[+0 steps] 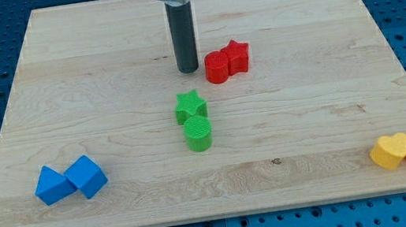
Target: Push the green blocks to the bottom center
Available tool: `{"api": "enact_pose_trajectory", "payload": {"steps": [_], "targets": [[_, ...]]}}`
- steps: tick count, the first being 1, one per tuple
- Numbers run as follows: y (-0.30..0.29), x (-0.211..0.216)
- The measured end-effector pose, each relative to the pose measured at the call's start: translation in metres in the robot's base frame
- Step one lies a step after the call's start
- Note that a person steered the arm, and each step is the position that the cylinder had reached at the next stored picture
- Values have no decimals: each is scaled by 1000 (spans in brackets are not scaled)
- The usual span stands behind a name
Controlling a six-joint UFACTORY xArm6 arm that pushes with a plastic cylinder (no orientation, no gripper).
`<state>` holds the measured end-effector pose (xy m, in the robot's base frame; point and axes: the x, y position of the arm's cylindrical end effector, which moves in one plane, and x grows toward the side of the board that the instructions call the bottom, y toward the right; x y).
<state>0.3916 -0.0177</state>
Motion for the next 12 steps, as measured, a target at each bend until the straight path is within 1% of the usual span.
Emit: {"api": "enact_pose_trajectory", "payload": {"steps": [1,2,4,5,8,10,12], "targets": [[0,2],[-23,3],[-23,3],[-23,18],[-21,129],[-24,124],[-23,143]]}}
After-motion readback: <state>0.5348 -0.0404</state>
